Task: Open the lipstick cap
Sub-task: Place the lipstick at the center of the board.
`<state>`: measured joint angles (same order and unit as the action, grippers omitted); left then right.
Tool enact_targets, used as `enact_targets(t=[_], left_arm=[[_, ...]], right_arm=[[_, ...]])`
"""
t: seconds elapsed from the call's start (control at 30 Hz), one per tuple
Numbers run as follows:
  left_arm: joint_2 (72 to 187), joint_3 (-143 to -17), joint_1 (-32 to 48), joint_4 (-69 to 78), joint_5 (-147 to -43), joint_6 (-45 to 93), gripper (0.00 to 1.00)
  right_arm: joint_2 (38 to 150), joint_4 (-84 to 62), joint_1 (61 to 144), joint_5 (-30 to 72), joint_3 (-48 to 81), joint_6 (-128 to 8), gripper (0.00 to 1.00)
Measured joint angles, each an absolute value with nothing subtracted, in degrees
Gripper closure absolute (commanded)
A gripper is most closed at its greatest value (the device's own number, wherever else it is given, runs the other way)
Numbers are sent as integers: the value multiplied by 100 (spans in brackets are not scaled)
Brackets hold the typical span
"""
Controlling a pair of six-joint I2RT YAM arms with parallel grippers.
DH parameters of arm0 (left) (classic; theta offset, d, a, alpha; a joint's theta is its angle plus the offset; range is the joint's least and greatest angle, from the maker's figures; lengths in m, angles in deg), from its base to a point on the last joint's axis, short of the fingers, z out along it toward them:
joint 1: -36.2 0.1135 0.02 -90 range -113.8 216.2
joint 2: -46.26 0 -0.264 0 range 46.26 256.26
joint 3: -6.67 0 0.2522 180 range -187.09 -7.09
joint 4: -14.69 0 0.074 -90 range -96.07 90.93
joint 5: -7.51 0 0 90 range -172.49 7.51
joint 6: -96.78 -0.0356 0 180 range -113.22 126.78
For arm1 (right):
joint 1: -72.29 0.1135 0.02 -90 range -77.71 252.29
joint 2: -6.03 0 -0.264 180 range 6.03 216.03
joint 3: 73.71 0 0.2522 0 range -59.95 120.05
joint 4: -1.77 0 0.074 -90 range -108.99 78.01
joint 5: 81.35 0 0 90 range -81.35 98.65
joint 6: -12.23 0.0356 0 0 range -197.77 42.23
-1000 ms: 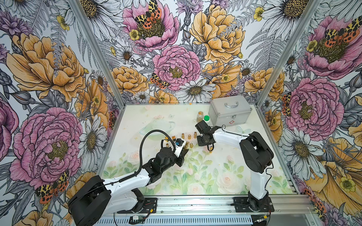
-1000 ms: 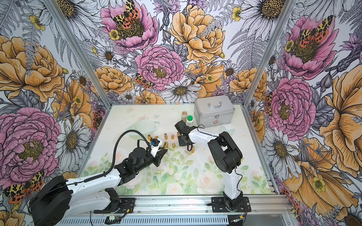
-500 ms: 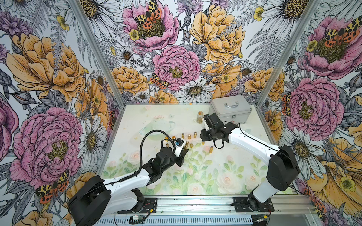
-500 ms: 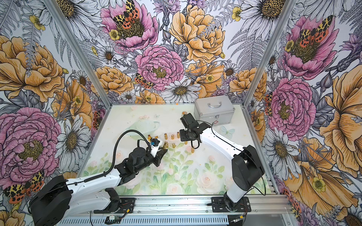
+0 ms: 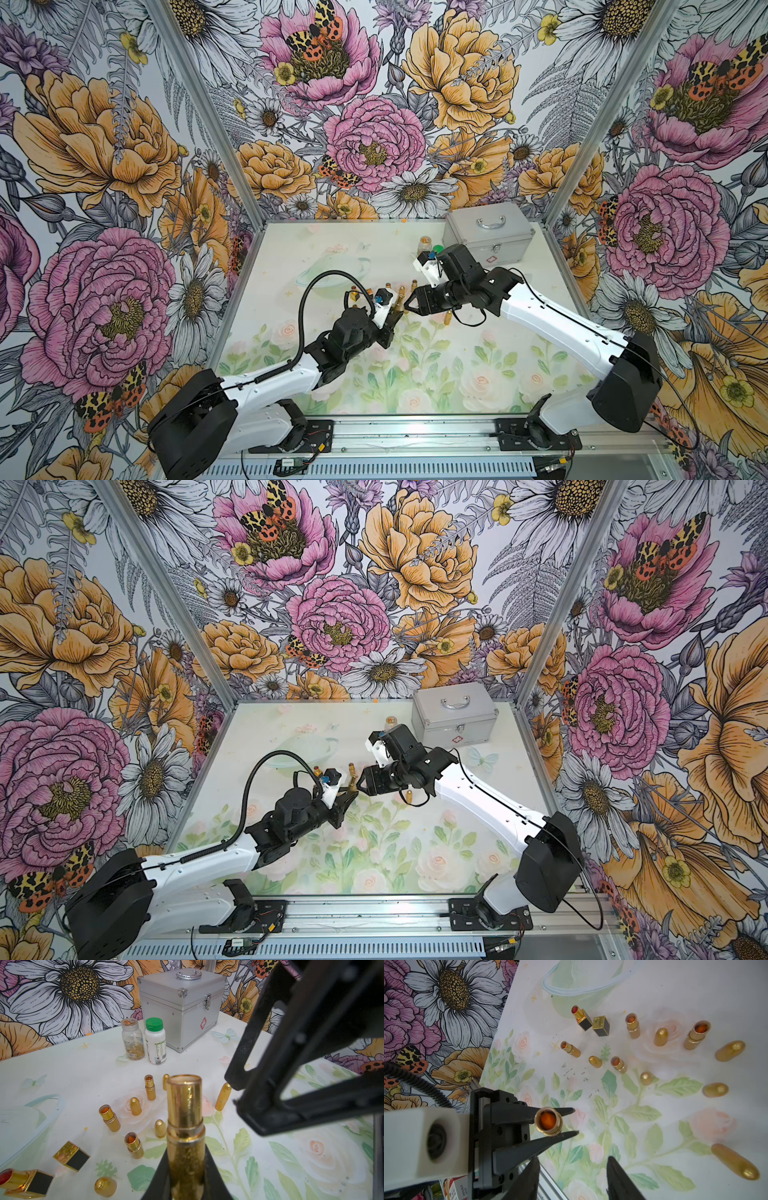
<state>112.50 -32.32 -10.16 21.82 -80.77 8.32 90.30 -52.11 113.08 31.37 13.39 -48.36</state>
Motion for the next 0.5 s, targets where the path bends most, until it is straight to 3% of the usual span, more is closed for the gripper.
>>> enact_targets(t=[0.5], left_arm=[[11248,-3232,-1067,2180,-8075,830,100]], right_arm=[[9506,-4853,11435,3258,1612,-4597,60]])
